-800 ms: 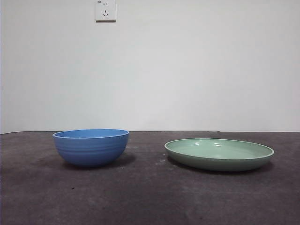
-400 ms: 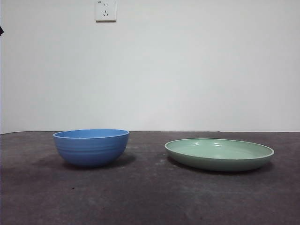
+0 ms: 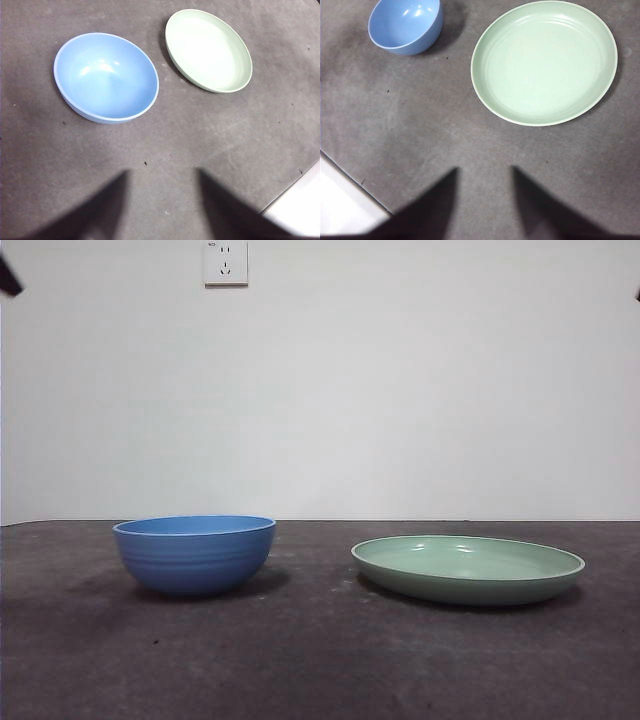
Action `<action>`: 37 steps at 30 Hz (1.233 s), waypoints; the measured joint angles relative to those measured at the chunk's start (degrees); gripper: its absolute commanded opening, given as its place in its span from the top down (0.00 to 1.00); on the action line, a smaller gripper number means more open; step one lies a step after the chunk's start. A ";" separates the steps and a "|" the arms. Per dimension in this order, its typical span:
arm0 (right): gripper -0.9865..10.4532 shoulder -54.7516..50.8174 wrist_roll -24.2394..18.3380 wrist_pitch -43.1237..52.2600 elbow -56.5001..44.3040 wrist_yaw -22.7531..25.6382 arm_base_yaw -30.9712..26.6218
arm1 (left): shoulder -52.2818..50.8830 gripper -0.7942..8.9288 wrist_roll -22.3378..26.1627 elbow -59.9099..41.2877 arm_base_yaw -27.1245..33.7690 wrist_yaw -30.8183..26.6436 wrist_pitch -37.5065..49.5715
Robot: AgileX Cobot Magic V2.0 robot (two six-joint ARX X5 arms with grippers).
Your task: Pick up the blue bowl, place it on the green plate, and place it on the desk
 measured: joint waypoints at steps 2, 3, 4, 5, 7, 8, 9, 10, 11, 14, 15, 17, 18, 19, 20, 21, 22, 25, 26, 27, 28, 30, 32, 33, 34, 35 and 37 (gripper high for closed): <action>0.60 0.00 0.02 0.00 0.00 0.00 0.00 | 0.00 0.44 0.02 0.00 0.00 -0.02 0.04; 0.60 0.00 0.04 0.00 0.00 0.00 0.00 | 0.00 0.44 0.00 0.00 0.00 0.00 0.07; 0.60 0.00 0.04 0.00 0.00 0.00 0.00 | 0.00 0.44 0.00 0.00 0.00 0.00 0.11; 0.60 0.00 0.07 0.00 0.00 0.00 0.00 | 0.00 0.44 0.00 0.00 0.00 0.00 0.20; 0.60 0.00 0.09 0.00 0.00 0.00 0.00 | 0.00 0.44 0.00 0.02 -0.11 0.00 0.26; 0.60 0.00 0.11 0.00 0.00 0.00 0.00 | 0.00 0.44 0.00 0.04 -0.24 0.00 0.26; 0.60 0.00 0.15 0.00 0.00 0.00 0.00 | 0.00 0.44 -0.02 0.07 -0.39 0.00 0.28; 0.60 0.00 0.15 0.00 0.00 0.00 0.00 | 0.04 0.44 -0.04 0.07 -0.55 0.00 0.39; 0.60 0.00 0.17 0.02 0.00 0.00 0.00 | 0.15 0.44 -0.20 0.09 -0.72 0.00 0.66; 0.60 0.00 0.20 0.11 0.00 0.00 0.00 | 1.11 0.44 -1.44 0.09 -1.22 -0.02 2.25; 0.60 0.00 0.20 0.26 0.00 0.00 0.00 | 1.73 0.44 -1.81 0.13 -1.44 -0.02 3.13; 0.60 0.00 0.22 0.42 0.00 0.00 0.00 | 3.15 0.44 -2.75 0.66 -1.97 -0.09 4.28; 0.60 0.00 0.22 0.42 0.00 0.00 0.00 | 4.09 0.44 -3.10 1.29 -2.29 -0.48 4.33; 0.60 0.00 0.22 0.42 0.00 0.00 0.00 | 5.11 0.44 -3.34 2.03 -2.64 -1.20 4.33; 0.60 0.00 0.22 0.42 0.00 0.00 0.00 | 6.19 0.44 -3.56 2.91 -3.02 -2.05 4.26; 0.60 0.00 0.22 0.42 0.00 0.00 0.00 | 7.63 0.44 -3.74 4.15 -3.34 -3.21 4.22; 0.60 0.00 0.22 0.42 0.00 0.00 0.00 | 8.90 0.44 -4.00 5.33 -3.67 -4.26 4.24; 0.60 0.00 0.22 0.42 0.00 0.00 0.00 | 13.66 0.45 -4.33 9.73 -4.52 -6.49 4.26; 0.60 0.00 0.24 0.42 0.00 0.00 0.00 | 15.52 0.45 -4.35 11.43 -4.81 -6.54 4.33; 0.60 0.00 0.26 0.44 0.00 0.00 0.00 | 17.20 0.46 -4.35 12.98 -5.14 -6.67 4.31; 0.60 0.00 0.31 0.44 0.00 0.00 0.00 | 19.06 0.48 -4.35 14.62 -5.46 -6.93 4.33; 0.60 0.00 0.57 0.44 0.00 0.00 0.00 | 22.69 0.48 -4.37 17.66 -6.14 -8.85 4.13; 0.60 0.00 0.66 0.44 0.00 0.00 0.00 | 26.49 0.48 -4.37 20.31 -6.84 -11.58 3.98; 0.60 0.00 0.68 0.44 0.00 0.00 0.00 | 28.06 0.47 -4.35 21.20 -7.06 -12.57 3.74; 0.60 0.00 0.68 0.44 0.00 0.00 0.00 | 29.97 0.47 -4.35 22.12 -7.23 -13.53 3.58; 0.60 0.00 0.68 0.44 0.00 0.00 0.00 | 31.71 0.47 -4.35 22.75 -7.37 -14.27 3.63; 0.60 0.00 0.68 0.44 0.00 0.00 0.00 | 34.82 0.47 -4.33 23.32 -7.41 -15.39 3.63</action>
